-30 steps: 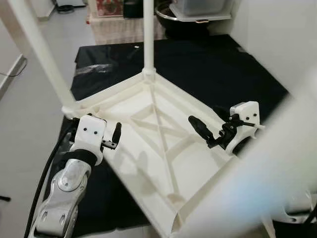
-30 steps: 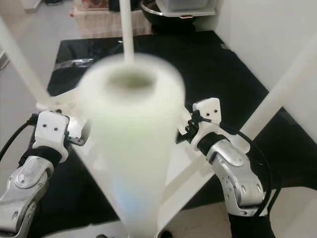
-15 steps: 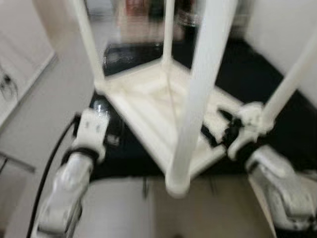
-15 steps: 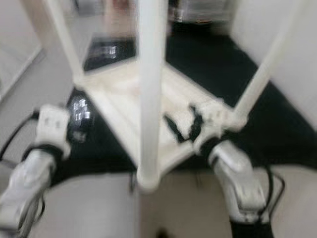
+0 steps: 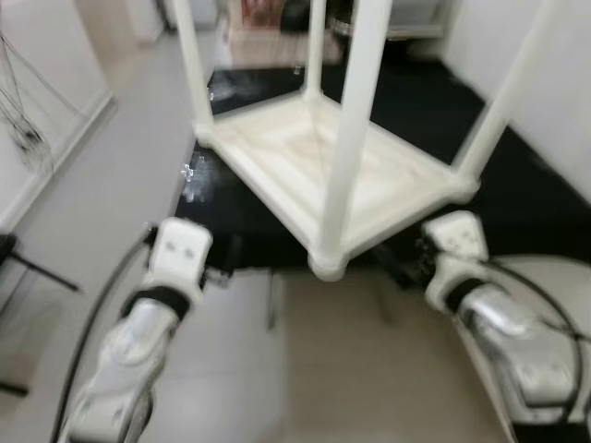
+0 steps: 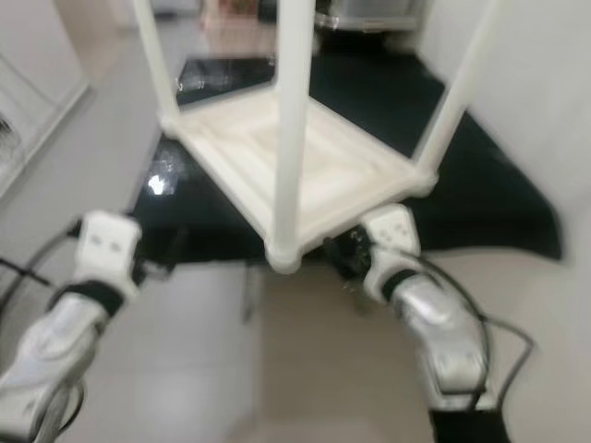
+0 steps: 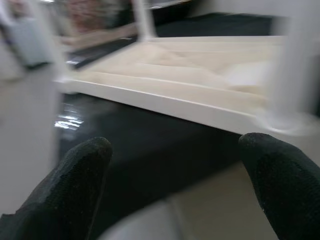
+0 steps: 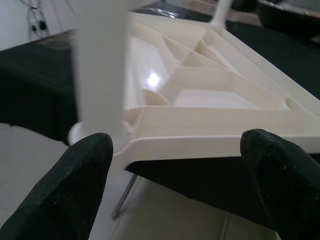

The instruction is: Building children table

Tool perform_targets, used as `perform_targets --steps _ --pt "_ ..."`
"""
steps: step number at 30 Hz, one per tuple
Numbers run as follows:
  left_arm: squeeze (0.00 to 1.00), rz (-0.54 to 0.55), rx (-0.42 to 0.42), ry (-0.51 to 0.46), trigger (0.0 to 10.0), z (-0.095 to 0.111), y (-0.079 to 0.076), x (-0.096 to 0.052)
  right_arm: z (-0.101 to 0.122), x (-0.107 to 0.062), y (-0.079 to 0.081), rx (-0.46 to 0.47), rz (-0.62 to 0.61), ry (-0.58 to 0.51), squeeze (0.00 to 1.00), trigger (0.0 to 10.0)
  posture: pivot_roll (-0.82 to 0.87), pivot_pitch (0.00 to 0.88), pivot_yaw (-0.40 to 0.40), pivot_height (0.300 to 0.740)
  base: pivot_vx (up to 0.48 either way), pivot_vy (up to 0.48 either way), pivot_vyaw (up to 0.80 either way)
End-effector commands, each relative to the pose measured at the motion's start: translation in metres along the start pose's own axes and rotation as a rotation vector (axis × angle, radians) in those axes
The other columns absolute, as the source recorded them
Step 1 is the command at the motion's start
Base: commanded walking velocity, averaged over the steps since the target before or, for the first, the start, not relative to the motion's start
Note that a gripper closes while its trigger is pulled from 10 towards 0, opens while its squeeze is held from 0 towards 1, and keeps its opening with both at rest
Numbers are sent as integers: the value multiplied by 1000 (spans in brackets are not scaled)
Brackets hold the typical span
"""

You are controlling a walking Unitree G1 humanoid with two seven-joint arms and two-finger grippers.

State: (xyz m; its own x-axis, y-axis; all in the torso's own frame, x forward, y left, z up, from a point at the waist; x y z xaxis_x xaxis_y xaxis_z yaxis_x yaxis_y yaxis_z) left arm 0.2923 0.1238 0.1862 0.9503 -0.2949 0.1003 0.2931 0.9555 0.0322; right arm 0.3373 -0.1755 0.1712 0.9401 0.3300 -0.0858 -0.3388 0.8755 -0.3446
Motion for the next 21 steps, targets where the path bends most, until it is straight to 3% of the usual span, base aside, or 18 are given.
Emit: perform_targets --steps 1,5,8,12,15,17,21 --pt "0 -130 -95 -33 10000 5 -27 0 -4 1 -2 -24 -9 17 0 10000 4 109 -13 740 0 0 0" --pt "0 -162 -116 -44 10000 5 -35 7 -6 2 -4 -33 -29 28 0 10000 0 111 -15 740 0 0 0" --pt "0 -164 -127 -75 10000 11 -38 19 -8 3 -6 -36 -43 36 0 10000 -7 113 -16 740 0 0 0" --pt "0 -151 -130 -126 10000 17 -38 49 -7 4 -6 -38 -61 32 0 10000 -23 113 -14 740 0 0 0" --pt "0 -149 -125 -133 10000 17 -37 57 -6 5 -6 -34 -62 27 0 10000 -29 114 -13 740 0 0 0" --pt "0 -153 -145 -141 10000 16 -32 77 -3 5 -4 -34 -62 19 0 10000 -45 119 -8 740 0 0 0" --pt "0 -148 -160 -141 10000 16 -27 89 -3 4 -4 -35 -65 19 0 10000 -53 121 -5 740 0 0 0"
Point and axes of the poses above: a point about 5 cm out from each wrist's last joint towards the gripper, its own x axis pointing out of the wrist towards the gripper, its own z axis along the axis of the wrist's last joint, y = z × x, the point moved 5 cm from there along x, pointing out of the wrist towards the gripper, and after that the axes turned 6 degrees about -x, right-handed, at the moved point
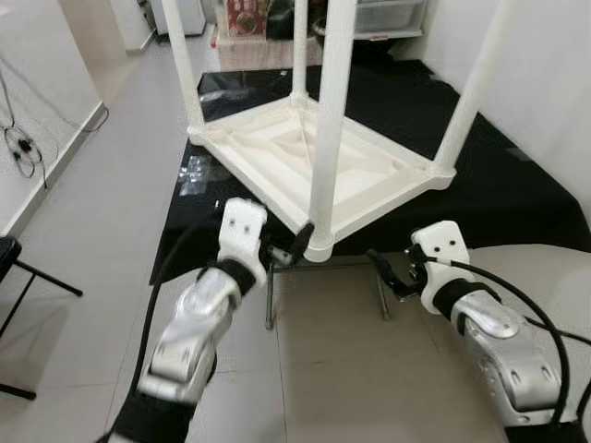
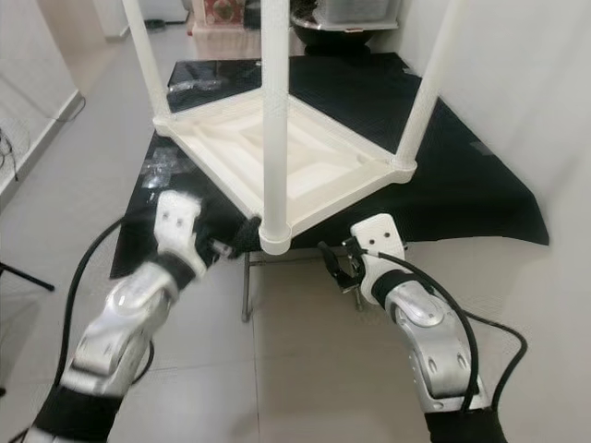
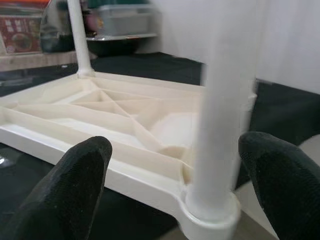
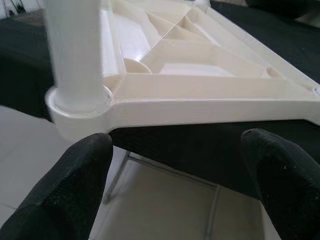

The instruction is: Building children table

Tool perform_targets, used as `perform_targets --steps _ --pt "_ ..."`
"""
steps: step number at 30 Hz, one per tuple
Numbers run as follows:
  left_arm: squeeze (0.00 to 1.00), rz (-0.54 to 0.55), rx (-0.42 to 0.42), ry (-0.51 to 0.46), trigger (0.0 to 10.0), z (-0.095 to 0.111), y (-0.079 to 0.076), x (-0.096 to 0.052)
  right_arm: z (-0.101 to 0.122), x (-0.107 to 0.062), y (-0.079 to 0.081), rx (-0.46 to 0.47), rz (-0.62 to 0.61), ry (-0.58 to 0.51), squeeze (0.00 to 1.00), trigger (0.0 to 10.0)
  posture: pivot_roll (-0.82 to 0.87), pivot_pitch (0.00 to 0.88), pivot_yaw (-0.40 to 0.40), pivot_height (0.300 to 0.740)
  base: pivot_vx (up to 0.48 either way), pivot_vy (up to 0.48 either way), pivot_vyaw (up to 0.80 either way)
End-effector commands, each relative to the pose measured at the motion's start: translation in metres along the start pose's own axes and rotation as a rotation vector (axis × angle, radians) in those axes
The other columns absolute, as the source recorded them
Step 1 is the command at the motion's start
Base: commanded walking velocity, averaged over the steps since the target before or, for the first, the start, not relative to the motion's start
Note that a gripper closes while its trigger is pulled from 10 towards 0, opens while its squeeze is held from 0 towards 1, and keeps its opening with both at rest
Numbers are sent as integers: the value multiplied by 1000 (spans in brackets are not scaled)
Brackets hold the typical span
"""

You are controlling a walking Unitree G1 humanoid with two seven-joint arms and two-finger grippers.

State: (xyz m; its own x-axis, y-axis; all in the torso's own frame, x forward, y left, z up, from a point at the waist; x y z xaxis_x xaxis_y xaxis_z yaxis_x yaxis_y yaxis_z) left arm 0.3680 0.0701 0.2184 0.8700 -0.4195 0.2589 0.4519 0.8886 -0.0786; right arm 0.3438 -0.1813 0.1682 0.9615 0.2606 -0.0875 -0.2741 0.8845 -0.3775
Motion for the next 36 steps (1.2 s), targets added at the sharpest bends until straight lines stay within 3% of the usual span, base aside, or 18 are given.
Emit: perform_targets --steps 1,3,5,9,12,14,18,24,36 --pt "0 8 -24 13 10000 -7 4 1 2 -1 2 -5 1 -10 0 10000 -55 121 -5 740 0 0 0" --pt "0 14 -23 11 10000 -6 8 8 3 -2 2 -4 -1 -13 0 10000 -63 122 -2 740 0 0 0" --pt "0 5 -25 -11 10000 0 11 29 6 -5 1 -2 -7 -20 0 10000 -88 130 11 740 0 0 0" --pt "0 -17 -30 -13 10000 1 7 40 7 -8 0 0 -13 -23 0 10000 -94 132 16 740 0 0 0" --pt "0 -65 -58 -8 10000 -1 -3 47 7 -9 0 -2 -16 -22 0 10000 -103 136 21 740 0 0 0" --pt "0 -134 -103 -4 10000 -3 -20 51 7 -11 0 -1 -19 -20 0 10000 -109 140 29 740 0 0 0" --pt "0 -187 -126 -8 10000 -6 -34 51 7 -12 -1 1 -22 -19 0 10000 -105 145 27 740 0 0 0" --pt "0 -142 -94 19 10000 -22 -26 51 10 -13 1 9 -18 -23 0 10000 -108 158 22 740 0 0 0" --pt "0 -45 -7 39 10000 -7 -2 80 22 -17 4 24 -16 -52 0 10000 -163 184 51 740 0 0 0"
Point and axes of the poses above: a point about 5 cm out from each wrist's last joint towards the gripper, its own x axis pointing out of the wrist towards the gripper, its own z axis along the axis of the wrist's last joint, y = z × x, the point moved 5 cm from there along x, pointing out of the wrist towards the gripper, and after that the axes turned 6 degrees about -x, right-handed, at the moved point
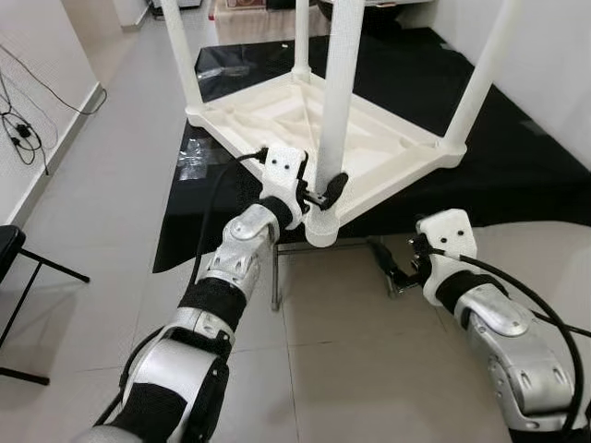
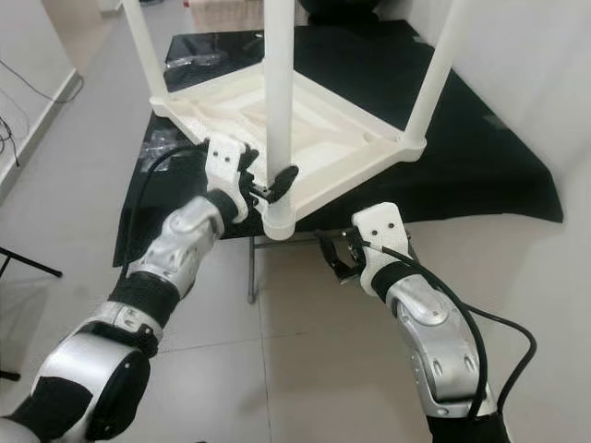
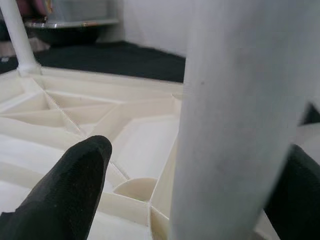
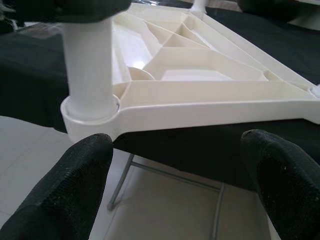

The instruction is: Building children table

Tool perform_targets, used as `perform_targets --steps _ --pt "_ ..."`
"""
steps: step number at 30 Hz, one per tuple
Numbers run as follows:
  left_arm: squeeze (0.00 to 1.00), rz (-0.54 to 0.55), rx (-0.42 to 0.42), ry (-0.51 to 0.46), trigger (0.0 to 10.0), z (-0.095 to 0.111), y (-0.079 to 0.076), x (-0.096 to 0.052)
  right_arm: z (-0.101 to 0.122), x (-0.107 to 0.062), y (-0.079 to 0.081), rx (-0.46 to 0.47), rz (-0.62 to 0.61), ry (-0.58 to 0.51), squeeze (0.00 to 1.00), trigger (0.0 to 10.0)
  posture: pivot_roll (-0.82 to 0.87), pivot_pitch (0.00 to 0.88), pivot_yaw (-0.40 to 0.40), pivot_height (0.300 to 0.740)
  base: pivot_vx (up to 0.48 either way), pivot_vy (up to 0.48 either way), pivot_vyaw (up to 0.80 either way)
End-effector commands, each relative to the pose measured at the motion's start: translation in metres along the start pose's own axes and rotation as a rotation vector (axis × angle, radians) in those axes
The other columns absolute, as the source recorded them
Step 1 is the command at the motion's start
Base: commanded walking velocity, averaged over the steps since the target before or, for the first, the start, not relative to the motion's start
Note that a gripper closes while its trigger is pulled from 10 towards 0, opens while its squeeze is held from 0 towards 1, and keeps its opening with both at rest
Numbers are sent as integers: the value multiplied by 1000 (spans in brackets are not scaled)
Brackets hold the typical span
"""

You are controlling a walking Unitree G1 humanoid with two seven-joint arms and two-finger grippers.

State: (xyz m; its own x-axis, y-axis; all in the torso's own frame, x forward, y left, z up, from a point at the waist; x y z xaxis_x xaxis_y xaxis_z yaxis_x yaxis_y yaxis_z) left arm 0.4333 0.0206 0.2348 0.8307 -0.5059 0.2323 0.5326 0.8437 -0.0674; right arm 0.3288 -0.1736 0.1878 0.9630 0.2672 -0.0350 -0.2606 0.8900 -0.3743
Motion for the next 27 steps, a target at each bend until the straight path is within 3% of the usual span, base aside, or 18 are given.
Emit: perform_targets --steps 1,4,5,6,7,8,11,14,15,16,17,27 --pt "0 87 30 5 10000 3 22 -2 1 -5 -1 18 -6 1 0 10000 -167 189 54 740 0 0 0" --pt "0 181 95 -10 10000 16 44 -3 1 -8 -4 16 -13 5 0 10000 -164 195 56 740 0 0 0" --pt "0 181 95 -10 10000 16 44 -3 1 -8 -4 16 -13 5 0 10000 -164 195 56 740 0 0 0" --pt "0 215 114 -21 10000 21 53 -5 1 -9 -4 17 -15 7 0 10000 -159 198 55 740 0 0 0" --pt "0 298 176 -41 10000 31 76 -14 0 -9 -4 18 -16 9 0 10000 -150 201 50 740 0 0 0" --pt "0 323 194 -50 10000 35 84 -17 0 -9 -4 19 -17 10 0 10000 -150 201 50 740 0 0 0" --pt "0 369 230 -61 10000 42 97 -23 0 -8 -4 23 -14 10 0 10000 -145 200 45 740 0 0 0" --pt "0 474 328 -91 10000 64 135 -43 2 -6 1 31 0 7 0 10000 -133 194 32 740 0 0 0" --pt "0 474 328 -91 10000 64 135 -43 2 -6 1 31 0 7 0 10000 -133 194 32 740 0 0 0" --pt "0 518 379 -102 10000 77 155 -55 3 -4 3 33 9 4 0 10000 -128 193 27 740 0 0 0" --pt "0 543 405 -102 10000 83 165 -62 4 -4 3 34 13 3 0 10000 -125 191 24 740 0 0 0" --pt "0 650 479 -92 10000 97 197 -90 6 -2 4 38 22 -1 0 10000 -122 185 15 740 0 0 0"
Point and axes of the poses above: a point about 5 cm out from each wrist's last joint towards the gripper, its own x axis pointing out of the wrist towards the gripper, its own z axis along the axis of the wrist's last joint, y = z × x, the point moved 5 cm from there along x, pointing out of the wrist towards the gripper, and after that the axes turned 6 degrees about -x, right-handed, at the moved point
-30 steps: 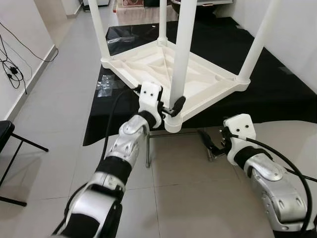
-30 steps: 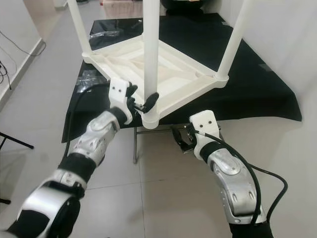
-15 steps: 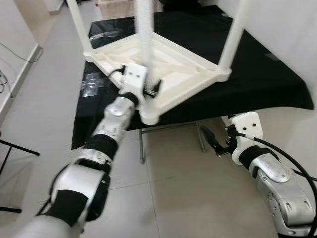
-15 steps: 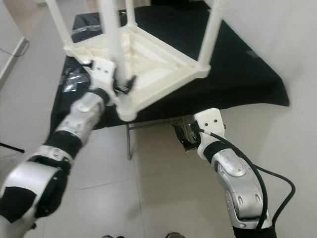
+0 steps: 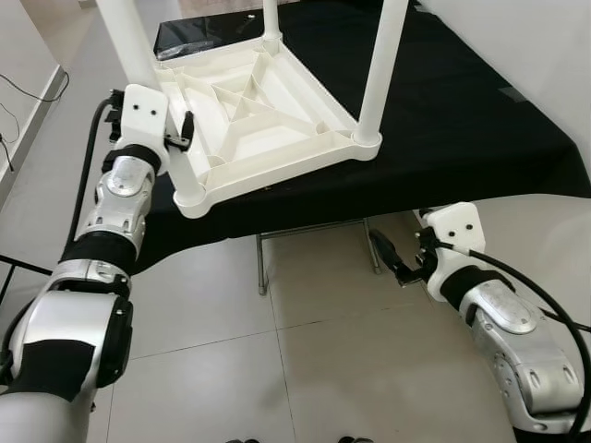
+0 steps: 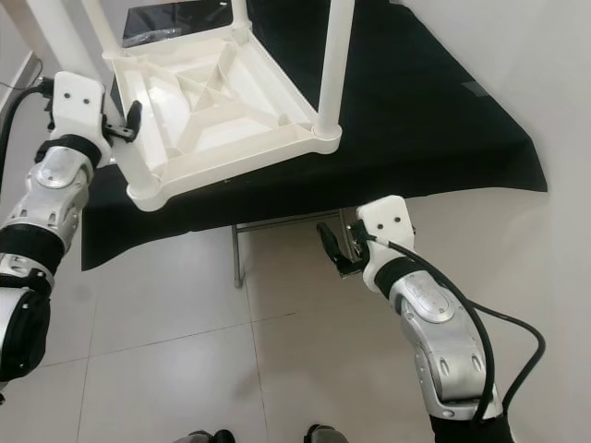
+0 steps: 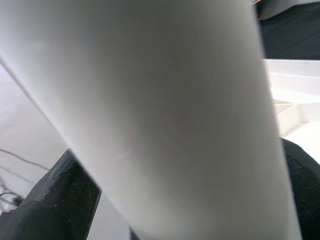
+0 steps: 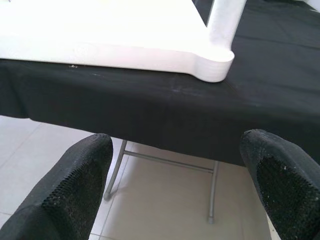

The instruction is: Building children table

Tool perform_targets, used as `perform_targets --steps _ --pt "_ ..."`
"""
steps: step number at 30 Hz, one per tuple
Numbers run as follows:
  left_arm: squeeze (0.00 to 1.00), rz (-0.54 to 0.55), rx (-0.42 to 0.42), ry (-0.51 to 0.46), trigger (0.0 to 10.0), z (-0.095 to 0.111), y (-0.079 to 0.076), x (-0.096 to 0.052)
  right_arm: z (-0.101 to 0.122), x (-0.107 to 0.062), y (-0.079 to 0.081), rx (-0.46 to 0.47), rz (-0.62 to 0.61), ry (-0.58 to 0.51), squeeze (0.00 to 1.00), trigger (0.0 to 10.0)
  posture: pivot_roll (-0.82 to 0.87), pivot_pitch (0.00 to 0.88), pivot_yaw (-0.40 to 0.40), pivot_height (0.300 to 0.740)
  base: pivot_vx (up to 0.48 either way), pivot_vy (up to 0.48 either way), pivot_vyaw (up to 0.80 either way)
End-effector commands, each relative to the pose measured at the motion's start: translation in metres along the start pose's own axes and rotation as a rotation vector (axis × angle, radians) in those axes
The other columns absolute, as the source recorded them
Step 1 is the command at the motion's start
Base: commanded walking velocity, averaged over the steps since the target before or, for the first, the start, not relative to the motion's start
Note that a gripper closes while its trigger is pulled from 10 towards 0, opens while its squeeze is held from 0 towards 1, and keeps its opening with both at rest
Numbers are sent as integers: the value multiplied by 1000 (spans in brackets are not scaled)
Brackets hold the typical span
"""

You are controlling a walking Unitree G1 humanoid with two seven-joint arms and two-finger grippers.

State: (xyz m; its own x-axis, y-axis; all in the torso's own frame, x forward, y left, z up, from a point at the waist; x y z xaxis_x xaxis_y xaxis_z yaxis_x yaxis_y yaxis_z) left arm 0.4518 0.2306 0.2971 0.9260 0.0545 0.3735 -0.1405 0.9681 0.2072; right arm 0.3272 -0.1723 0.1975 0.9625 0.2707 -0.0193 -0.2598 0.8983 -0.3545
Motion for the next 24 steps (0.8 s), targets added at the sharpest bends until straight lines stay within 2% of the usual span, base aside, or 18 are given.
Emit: perform_targets --steps 1,3,7,9,12,13,14,15,16,18,22,24 --pt "0 90 41 21 10000 -8 31 -6 -3 -1 7 18 28 14 0 10000 -123 183 12 740 0 0 0" --pt "0 140 73 27 10000 -13 47 -11 -2 1 8 20 33 12 0 10000 -122 177 9 740 0 0 0" --pt "0 153 84 24 10000 -12 52 -12 -2 1 8 22 34 12 0 10000 -122 177 9 740 0 0 0" --pt "0 190 108 18 10000 -11 64 -15 -2 2 8 24 35 12 0 10000 -117 172 8 740 0 0 0" --pt "0 206 116 17 10000 -10 70 -16 -2 2 8 25 35 12 0 10000 -115 170 7 740 0 0 0" --pt "0 231 133 17 10000 -9 79 -18 -2 2 8 26 35 11 0 10000 -114 168 7 740 0 0 0" --pt "0 231 133 17 10000 -9 79 -18 -2 2 8 26 35 11 0 10000 -114 168 7 740 0 0 0" --pt "0 256 153 22 10000 -9 89 -20 -2 3 8 27 35 10 0 10000 -112 166 7 740 0 0 0" --pt "0 256 153 22 10000 -9 89 -20 -2 3 8 27 35 10 0 10000 -112 166 7 740 0 0 0" --pt "0 301 175 33 10000 -8 106 -24 -2 4 9 30 37 9 0 10000 -107 162 8 740 0 0 0" --pt "0 313 178 20 10000 -6 109 -25 -3 4 11 34 41 6 0 10000 -103 156 8 740 0 0 0" --pt "0 293 158 -12 10000 -2 101 -23 -2 5 13 35 47 1 0 10000 -104 153 11 740 0 0 0"
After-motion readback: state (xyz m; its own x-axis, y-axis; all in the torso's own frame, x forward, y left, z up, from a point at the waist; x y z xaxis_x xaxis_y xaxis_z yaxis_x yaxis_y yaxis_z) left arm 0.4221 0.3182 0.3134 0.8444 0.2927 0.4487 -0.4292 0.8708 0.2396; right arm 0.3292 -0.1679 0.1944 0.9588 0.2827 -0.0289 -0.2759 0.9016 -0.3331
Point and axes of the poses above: a point about 5 cm out from each wrist's last joint towards the gripper, its own x axis pointing out of the wrist towards the gripper, its own z axis along the axis of the wrist's last joint, y = z × x, the point moved 5 cm from there along x, pointing out of the wrist towards the gripper, and after that the axes turned 6 degrees about -x, right-handed, at the moved point
